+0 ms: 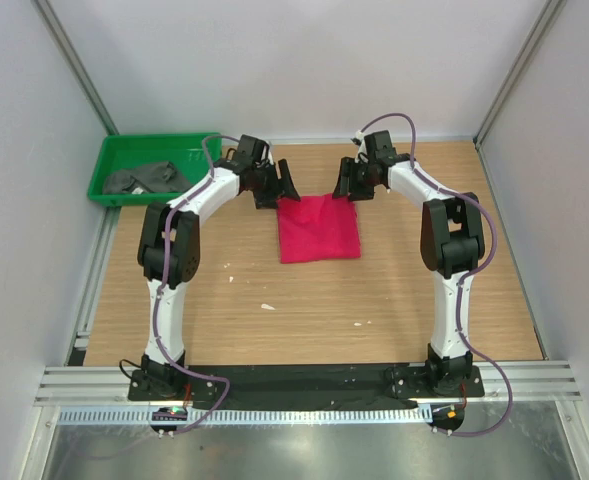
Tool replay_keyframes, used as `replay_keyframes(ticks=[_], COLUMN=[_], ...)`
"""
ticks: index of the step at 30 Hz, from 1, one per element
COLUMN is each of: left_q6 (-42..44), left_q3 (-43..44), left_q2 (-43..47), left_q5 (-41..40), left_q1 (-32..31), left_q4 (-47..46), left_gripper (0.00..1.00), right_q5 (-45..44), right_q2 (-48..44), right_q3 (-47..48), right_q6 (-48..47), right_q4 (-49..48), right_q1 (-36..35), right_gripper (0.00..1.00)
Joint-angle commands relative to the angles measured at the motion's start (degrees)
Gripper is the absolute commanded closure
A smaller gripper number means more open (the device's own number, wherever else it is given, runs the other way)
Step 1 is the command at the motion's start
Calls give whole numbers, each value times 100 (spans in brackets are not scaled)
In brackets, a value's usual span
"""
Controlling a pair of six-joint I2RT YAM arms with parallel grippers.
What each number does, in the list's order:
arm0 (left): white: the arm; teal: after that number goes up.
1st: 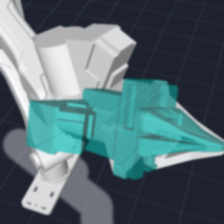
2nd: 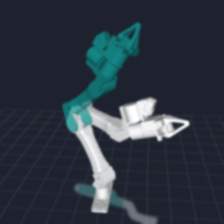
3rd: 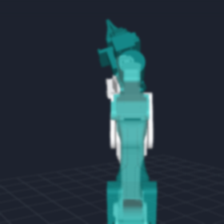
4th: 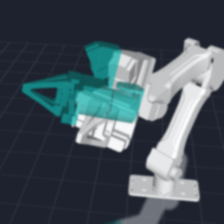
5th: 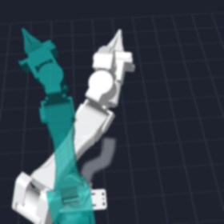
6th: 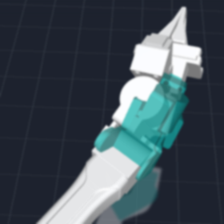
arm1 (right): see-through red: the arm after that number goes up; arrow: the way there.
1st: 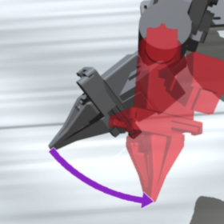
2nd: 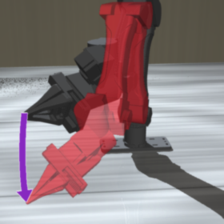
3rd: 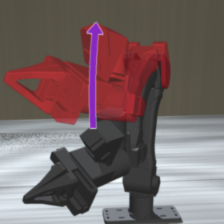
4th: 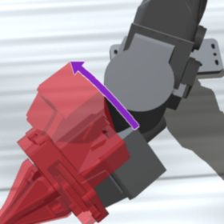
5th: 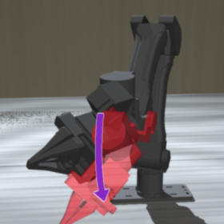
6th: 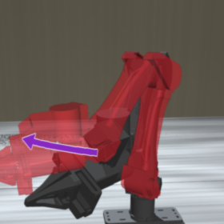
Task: Fold and stack the t-shirts
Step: Fold the tshirt
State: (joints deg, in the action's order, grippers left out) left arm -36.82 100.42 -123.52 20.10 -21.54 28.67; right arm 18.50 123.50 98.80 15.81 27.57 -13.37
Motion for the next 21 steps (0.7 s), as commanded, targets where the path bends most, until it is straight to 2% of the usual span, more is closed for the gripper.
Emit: replay_keyframes(ticks=[1,9,11,14,15,17,18,20,21], left_q6=[263,219,210,175,158,140,131,131,140], left_q3=[373,952,1067,1313,1357,1436,1454,1524,1533], left_q2=[-198,-673,-804,-980,-1015,-1068,-1086,-1112,-1130], left_q5=[-138,-15,12,3,12,47,47,47,47], left_q1=[36,176,203,282,299,352,378,405,431], left_q4=[166,192,236,350,359,368,368,394,386], left_gripper=[29,41,47,64,68,68,68,71,82], right_q5=[40,109,136,258,355,461,453,278,216], right_q2=[86,349,429,604,640,693,701,702,684], right_q3=[403,481,543,763,781,789,789,781,763], right_q6=[-289,-333,-316,-202,-167,-44,-26,105,132], right_q4=[55,-111,-121,-103,-146,-226,-261,-261,-261], right_q1=[80,194,194,229,247,264,282,352,378], right_gripper=[43,44,45,51,59,64,75,86,93])
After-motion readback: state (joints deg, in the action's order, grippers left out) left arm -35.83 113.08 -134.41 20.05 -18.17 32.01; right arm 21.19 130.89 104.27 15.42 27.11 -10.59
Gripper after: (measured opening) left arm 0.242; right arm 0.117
